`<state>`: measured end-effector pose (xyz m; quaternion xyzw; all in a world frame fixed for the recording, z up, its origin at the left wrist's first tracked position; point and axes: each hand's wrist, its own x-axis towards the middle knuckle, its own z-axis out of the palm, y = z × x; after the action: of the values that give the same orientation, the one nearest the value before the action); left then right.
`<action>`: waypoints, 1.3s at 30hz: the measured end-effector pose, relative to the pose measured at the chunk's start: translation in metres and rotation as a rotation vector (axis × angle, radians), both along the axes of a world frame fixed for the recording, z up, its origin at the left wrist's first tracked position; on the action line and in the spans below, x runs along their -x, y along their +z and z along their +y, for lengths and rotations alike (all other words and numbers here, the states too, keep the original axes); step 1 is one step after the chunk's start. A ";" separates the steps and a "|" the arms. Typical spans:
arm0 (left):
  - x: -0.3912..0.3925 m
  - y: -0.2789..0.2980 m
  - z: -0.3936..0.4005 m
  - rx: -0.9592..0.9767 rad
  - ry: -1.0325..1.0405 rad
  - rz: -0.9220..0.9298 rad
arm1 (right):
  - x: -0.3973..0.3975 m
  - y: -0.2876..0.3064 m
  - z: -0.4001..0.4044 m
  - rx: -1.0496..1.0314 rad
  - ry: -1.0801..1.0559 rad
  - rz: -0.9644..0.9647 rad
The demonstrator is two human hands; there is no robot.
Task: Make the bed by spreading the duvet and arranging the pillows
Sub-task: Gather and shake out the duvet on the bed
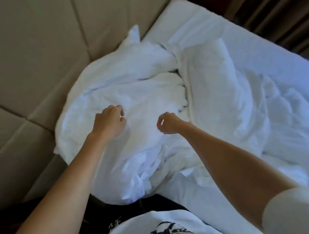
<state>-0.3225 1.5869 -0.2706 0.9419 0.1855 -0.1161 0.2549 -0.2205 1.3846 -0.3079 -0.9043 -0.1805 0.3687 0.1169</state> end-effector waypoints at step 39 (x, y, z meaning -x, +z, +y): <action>0.079 -0.081 -0.493 0.026 -0.366 -0.076 | 0.128 0.012 -0.458 -0.201 -0.151 -0.014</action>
<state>-0.4013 1.0941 -0.3516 0.9602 -0.0005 -0.1273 0.2486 -0.3486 0.9265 -0.2960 -0.9016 -0.1489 0.3327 0.2329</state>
